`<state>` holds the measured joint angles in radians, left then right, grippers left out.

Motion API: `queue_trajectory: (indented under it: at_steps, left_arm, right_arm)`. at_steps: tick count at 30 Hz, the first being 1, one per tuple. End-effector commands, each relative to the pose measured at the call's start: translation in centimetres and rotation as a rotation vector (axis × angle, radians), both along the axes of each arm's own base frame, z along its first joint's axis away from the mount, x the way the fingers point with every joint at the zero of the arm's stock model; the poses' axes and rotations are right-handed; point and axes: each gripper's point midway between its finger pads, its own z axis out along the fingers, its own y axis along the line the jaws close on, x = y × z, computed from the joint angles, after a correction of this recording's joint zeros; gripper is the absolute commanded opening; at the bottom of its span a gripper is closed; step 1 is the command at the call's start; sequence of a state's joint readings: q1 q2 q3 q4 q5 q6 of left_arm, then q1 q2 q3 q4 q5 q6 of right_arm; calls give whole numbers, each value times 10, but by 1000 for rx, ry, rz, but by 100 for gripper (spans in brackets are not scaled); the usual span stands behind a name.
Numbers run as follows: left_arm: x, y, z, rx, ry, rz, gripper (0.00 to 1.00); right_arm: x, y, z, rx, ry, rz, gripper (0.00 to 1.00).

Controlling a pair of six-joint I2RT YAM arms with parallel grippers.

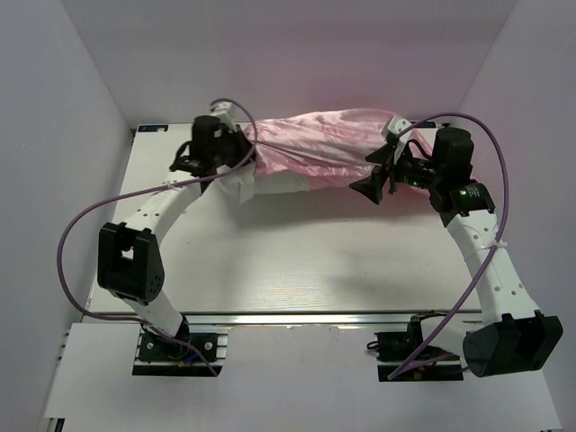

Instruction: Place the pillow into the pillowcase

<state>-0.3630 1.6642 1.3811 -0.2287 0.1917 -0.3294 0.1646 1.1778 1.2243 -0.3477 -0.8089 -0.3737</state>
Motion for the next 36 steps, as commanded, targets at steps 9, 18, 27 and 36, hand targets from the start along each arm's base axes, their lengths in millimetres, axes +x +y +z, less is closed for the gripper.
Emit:
queue_trajectory:
  at_steps: [9,18,27,36]
  left_arm:
    - [-62,-40,178,-1010,141,-328,0]
    - [-89,-38,228,-1263,185,-379,0]
    - [-102,-36,145,-1244,332,-289,0]
    - [-129,-31,24,-1158,505,-172,0]
  right_arm:
    - [31,-13,17,34,-79,-178,89]
    - [75,-8,-13,21,-2,-475,86]
    - [100,-18,24,60,-104,-507,86]
    - [110,0,33,56,-157,-297,87]
